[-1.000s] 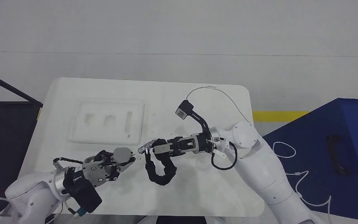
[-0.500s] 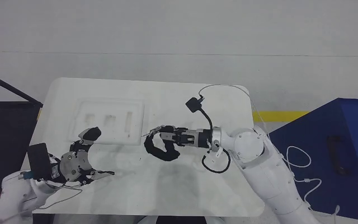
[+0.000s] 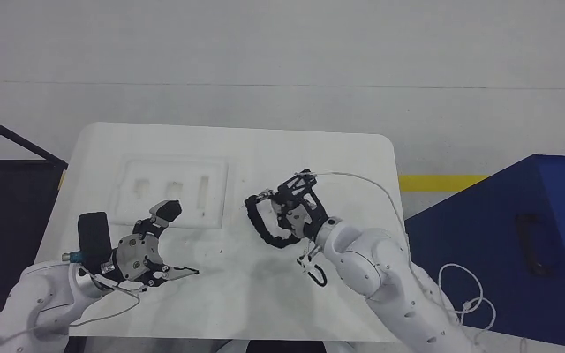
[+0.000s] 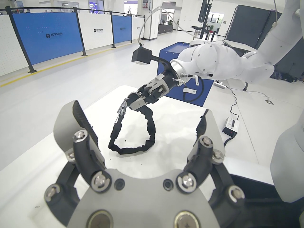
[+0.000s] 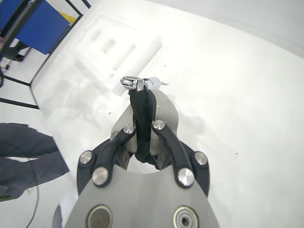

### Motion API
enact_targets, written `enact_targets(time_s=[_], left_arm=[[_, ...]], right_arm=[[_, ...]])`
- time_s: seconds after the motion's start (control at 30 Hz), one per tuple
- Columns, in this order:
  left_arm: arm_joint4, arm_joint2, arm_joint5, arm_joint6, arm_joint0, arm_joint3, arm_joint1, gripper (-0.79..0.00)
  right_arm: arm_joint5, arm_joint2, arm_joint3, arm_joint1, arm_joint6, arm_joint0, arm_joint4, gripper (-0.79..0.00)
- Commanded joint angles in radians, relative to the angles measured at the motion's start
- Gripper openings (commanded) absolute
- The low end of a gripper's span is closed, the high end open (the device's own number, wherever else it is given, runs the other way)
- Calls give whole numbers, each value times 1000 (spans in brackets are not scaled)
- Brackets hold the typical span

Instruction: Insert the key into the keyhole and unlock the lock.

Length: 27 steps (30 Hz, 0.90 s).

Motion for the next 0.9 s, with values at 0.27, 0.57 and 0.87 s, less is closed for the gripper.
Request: enact_targets(time_s=[0.27, 0.57, 0.87], left_arm=[[0, 0, 0, 1, 0, 1, 0, 0], [0, 0, 0, 1, 0, 1, 0, 0], [0, 0, 0, 1, 0, 1, 0, 0]], right_arm=[[-14, -33, -66, 5, -149, -85, -224, -785], [-4, -43, -63, 10, -147, -85, -410, -785], [-127, -181, -128, 19, -131, -103, -983, -785]])
